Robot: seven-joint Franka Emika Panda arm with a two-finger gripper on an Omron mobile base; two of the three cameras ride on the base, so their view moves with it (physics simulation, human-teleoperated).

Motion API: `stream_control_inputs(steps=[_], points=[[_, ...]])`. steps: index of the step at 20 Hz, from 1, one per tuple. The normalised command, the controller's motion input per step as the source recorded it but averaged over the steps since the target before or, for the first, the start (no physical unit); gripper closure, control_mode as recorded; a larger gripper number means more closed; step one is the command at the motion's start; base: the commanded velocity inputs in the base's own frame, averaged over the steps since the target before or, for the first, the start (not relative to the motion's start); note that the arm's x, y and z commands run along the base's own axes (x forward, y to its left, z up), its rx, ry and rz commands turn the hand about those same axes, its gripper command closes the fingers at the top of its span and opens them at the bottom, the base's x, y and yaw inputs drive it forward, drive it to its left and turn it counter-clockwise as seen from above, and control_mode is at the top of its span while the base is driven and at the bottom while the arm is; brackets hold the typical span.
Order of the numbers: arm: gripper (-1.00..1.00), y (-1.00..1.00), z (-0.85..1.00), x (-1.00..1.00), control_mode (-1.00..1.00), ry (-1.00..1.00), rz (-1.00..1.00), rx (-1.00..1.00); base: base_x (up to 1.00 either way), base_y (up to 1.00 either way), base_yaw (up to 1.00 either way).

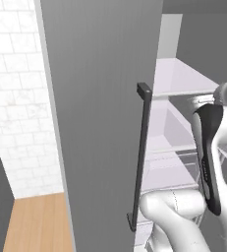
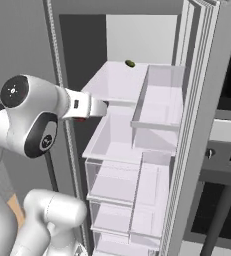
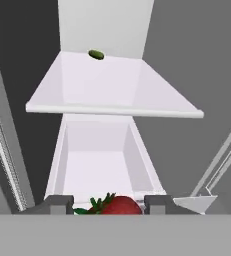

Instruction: Take the strawberry from the fridge and place it on top of the pancake, located on the dining counter.

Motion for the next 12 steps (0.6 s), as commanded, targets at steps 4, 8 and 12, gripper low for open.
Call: stream_control_inputs(steps=[4,8,12], points=[[1.00,0.00,0.00,0.00,1.00,0.00,0.00,0.00,-1.00,0.02,0.00],[1.00,0.00,0.00,0.00,1.00,0.00,0.00,0.00,-1.00,0.18,0.00],[1.00,0.00,0.00,0.00,1.00,0.00,0.00,0.00,-0.96,0.27,-0.23]])
